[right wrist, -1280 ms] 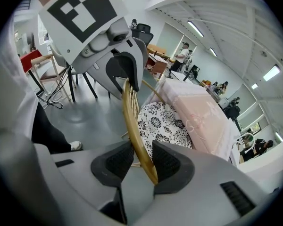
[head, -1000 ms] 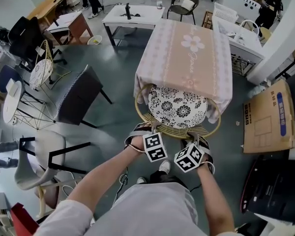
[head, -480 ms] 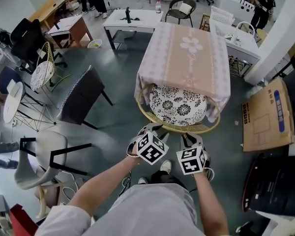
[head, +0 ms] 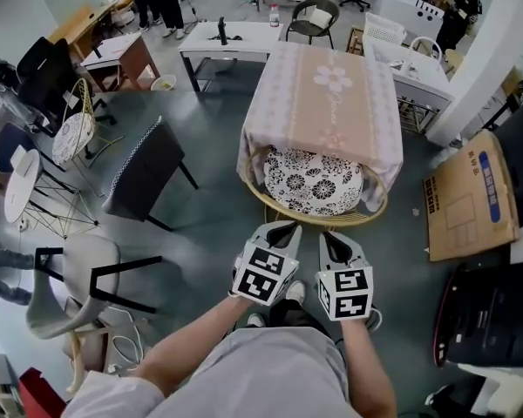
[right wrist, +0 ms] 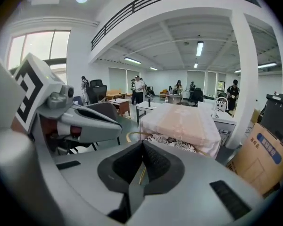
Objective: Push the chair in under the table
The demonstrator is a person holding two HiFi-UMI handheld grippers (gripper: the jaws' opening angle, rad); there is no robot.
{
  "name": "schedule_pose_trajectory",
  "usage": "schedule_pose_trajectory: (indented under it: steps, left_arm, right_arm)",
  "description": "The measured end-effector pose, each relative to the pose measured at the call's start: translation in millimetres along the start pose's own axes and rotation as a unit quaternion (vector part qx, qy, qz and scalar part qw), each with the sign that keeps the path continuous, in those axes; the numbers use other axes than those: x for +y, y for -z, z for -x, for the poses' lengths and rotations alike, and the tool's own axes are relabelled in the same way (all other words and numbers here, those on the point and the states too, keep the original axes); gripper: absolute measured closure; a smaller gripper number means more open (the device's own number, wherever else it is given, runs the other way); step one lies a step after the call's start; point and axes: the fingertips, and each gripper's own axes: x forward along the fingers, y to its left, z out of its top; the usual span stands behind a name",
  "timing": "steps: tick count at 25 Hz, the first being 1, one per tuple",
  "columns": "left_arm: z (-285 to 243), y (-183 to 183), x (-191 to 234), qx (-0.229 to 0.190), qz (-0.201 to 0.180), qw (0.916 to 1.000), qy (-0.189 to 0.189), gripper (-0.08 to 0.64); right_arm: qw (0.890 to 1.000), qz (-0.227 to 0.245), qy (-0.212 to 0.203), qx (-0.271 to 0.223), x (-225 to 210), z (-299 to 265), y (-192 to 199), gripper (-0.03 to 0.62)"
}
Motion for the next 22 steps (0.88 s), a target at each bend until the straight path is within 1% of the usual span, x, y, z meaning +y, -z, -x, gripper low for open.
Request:
schedule_pose_trajectory:
  steps: [3, 5, 14, 22]
  left_arm:
    - [9.5, -1.5, -6.2, -0.011, 0.026, 0.9996, 0.004, 0.554]
    - [15.3, -2.3, -9.8, -0.018, 0.034, 0.9992, 0.007, 0.554]
    - [24.7, -1.9, -24.0, -0.021, 0.02, 0.9995, 0.011, 0.554]
    - [26.6, -1.9, -33.2, -0.023, 0.021, 0.9994, 0.015, 0.554]
  right_arm:
    - [1.0, -0.009, 0.0, -0.012, 7.3, 10.7, -4.8, 0.589]
    - [1.0, -0.013, 0.003, -0.017, 9.8, 15.7, -4.6, 0.589]
    - [0.999, -0.021, 0.008, -0.029, 14.2, 28.2, -6.5, 0.589]
    - [0.999, -0.023, 0.006, -0.036, 16.3, 33.7, -8.0, 0.589]
